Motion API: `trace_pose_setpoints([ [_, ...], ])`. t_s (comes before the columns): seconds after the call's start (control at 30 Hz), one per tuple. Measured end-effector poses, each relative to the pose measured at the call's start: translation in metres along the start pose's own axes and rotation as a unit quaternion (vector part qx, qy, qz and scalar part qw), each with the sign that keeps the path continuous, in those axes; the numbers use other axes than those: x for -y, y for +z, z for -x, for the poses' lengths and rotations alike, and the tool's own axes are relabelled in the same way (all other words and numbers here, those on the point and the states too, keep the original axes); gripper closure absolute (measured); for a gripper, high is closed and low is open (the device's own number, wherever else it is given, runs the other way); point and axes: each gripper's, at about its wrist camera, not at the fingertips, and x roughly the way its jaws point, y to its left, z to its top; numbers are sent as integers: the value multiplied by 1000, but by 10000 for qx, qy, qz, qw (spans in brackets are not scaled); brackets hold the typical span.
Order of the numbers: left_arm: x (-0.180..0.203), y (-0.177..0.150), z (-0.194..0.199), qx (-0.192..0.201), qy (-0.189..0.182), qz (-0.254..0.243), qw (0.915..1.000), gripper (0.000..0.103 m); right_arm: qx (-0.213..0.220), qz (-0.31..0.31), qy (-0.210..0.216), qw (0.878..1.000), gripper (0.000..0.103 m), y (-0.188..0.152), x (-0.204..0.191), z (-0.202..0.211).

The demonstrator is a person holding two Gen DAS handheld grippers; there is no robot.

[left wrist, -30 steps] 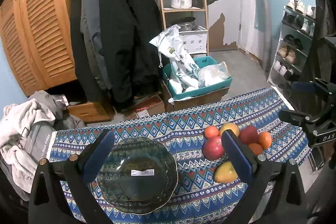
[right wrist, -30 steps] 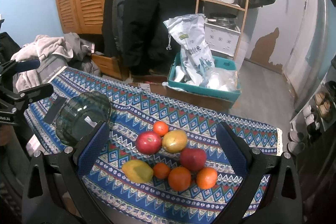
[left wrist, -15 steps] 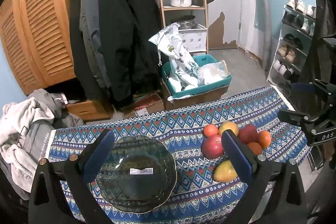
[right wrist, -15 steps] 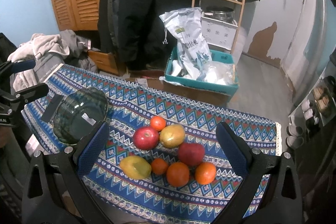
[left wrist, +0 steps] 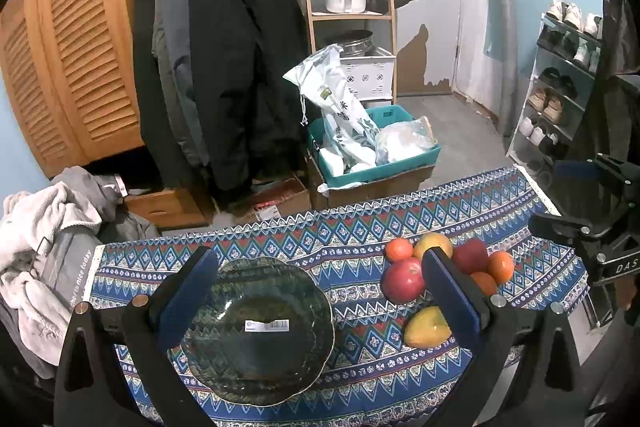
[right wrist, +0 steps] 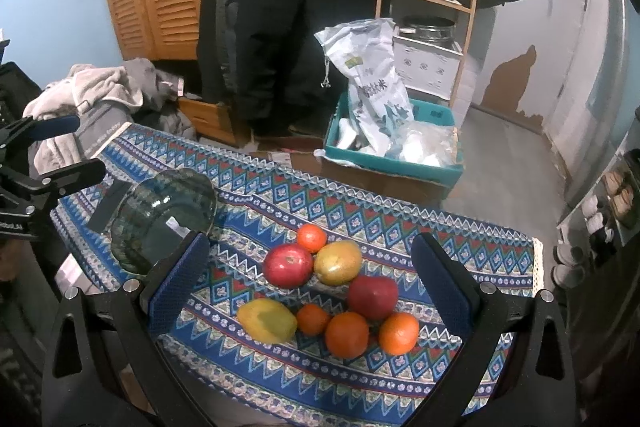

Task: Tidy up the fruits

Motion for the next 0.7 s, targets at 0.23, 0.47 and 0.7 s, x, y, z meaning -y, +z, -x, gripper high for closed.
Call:
trace_pose_setpoints([
  [0.23,1,-1,2,-13,-36,4,10000,0,-24,31,28,10000,3,0,-1,-1],
  [0.47,1,-1,3,-19,-32,0,10000,0,11,59,55,10000,3,1,-2,0],
  [0.7,1,-2,3,-16,-34,-2,10000,0,9,49,31,10000,3,1,-1,0],
])
